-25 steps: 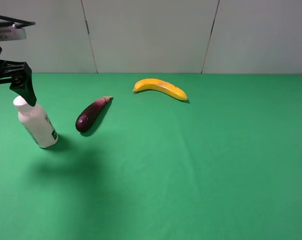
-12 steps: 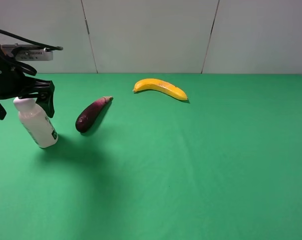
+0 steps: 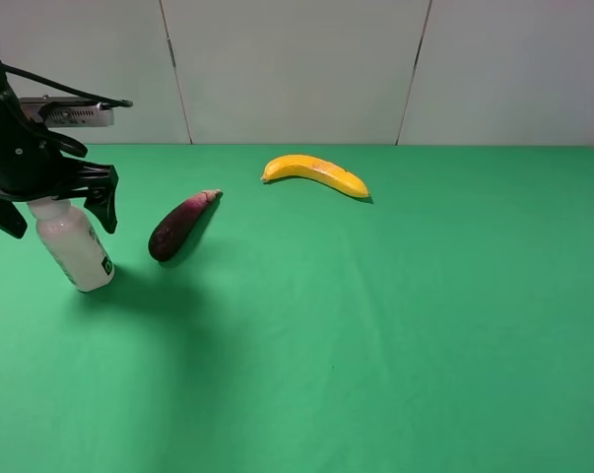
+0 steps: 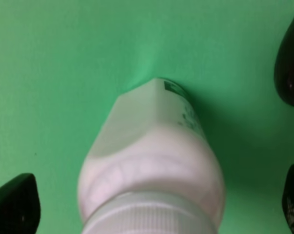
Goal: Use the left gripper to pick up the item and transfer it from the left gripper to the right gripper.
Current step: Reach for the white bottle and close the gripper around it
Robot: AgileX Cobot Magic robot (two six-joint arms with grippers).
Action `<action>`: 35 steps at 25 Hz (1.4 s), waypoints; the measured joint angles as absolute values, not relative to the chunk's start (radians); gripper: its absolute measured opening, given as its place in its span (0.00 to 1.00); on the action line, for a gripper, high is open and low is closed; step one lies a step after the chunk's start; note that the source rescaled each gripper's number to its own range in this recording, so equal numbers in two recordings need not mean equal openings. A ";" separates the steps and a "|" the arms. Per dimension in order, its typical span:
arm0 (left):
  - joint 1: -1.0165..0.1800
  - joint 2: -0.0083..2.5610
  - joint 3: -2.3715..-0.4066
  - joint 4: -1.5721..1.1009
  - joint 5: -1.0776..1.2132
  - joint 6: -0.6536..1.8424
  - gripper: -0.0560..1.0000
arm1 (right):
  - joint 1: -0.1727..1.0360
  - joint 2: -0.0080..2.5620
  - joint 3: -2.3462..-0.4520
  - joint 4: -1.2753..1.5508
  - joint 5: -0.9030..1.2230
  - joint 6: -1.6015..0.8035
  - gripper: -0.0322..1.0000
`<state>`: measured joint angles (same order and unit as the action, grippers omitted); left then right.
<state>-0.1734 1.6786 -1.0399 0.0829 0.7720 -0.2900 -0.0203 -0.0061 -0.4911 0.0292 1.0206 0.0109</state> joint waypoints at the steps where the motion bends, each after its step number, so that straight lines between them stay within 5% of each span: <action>1: -0.173 1.679 -1.040 0.083 0.768 -0.295 1.00 | -0.020 -0.006 -0.491 0.029 1.021 0.011 1.00; 21: -0.174 1.679 -1.040 0.083 0.791 -0.431 0.92 | -0.020 -0.006 -0.491 0.029 1.021 0.011 1.00; 35: -0.174 1.704 -1.040 0.083 0.768 -0.562 0.60 | -0.020 -0.006 -0.491 0.029 1.021 0.011 1.00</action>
